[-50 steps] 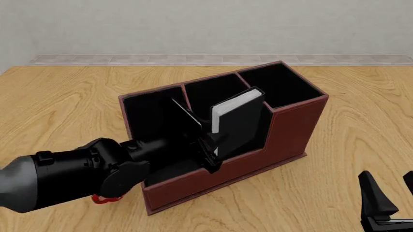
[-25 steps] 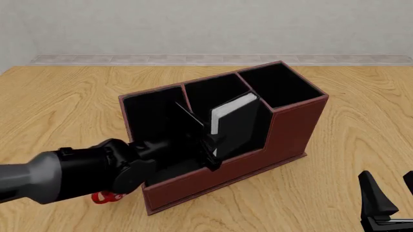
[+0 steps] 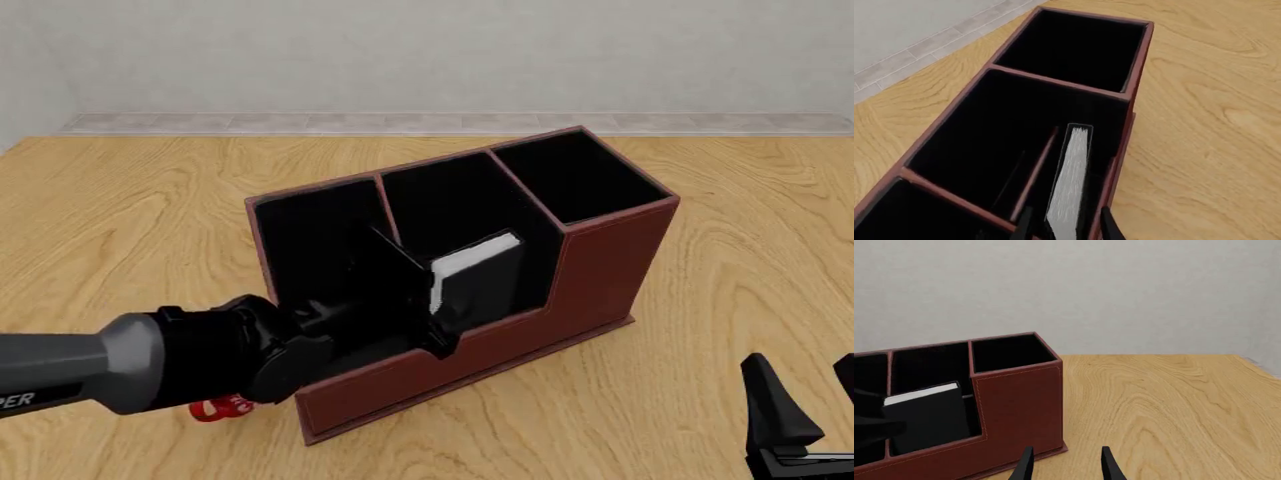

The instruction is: Pick up the book and place it in the back compartment of the caddy.

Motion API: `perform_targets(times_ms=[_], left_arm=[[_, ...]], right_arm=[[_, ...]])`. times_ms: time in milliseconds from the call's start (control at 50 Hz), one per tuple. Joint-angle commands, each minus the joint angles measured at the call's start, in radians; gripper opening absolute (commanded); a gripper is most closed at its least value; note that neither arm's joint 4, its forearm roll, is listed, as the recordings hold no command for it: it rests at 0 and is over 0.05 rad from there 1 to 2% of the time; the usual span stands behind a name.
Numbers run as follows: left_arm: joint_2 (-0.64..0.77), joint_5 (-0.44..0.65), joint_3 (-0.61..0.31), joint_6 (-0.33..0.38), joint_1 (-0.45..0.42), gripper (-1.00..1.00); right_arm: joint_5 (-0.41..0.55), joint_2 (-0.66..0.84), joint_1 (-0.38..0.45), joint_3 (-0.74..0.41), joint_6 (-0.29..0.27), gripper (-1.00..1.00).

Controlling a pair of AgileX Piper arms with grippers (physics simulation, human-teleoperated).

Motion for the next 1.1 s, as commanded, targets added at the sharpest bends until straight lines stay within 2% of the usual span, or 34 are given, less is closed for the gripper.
perform_targets(times_ms=[20,460,700,1100], left_arm=[[0.01,-0.026,0.011,0.014,0.005,1.0],[0.001,-0.036,0.023,0.014,0.013,1.0],[-0.079,-0.063,0.107,0.037,0.019,1.0],[-0.295,-0.02,0.211,0.047,0.027,1.0]], right_arm=[[0.0,0.0,0.0,0.0,0.0,1.0],[0.0,0.0,0.0,0.0,0.0,1.0],[0.0,0.0,0.0,0.0,0.0,1.0],[0.0,0.0,0.0,0.0,0.0,1.0]])
